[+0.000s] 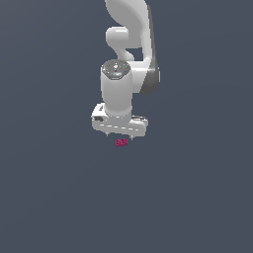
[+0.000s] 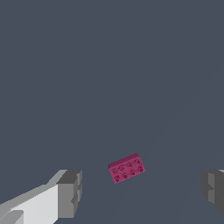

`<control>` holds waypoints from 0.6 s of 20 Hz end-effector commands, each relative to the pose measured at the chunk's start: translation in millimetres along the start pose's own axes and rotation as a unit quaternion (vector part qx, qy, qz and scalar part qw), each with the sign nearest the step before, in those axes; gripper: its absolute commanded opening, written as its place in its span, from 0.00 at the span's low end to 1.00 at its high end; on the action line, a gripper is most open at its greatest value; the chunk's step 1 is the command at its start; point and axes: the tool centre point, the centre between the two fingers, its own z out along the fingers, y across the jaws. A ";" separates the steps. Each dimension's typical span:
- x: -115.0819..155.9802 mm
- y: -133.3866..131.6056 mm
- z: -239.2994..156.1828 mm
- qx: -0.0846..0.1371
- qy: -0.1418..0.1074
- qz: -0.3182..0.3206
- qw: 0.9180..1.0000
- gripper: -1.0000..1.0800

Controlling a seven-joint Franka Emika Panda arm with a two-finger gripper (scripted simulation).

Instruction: Pick up the object and move it to a goal position.

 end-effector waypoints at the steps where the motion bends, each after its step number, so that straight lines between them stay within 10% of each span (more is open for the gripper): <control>1: -2.2 -0.5 4.6 0.001 -0.001 0.022 1.000 0.96; 12: -16.7 -1.8 32.8 0.006 -0.005 0.165 0.986 0.96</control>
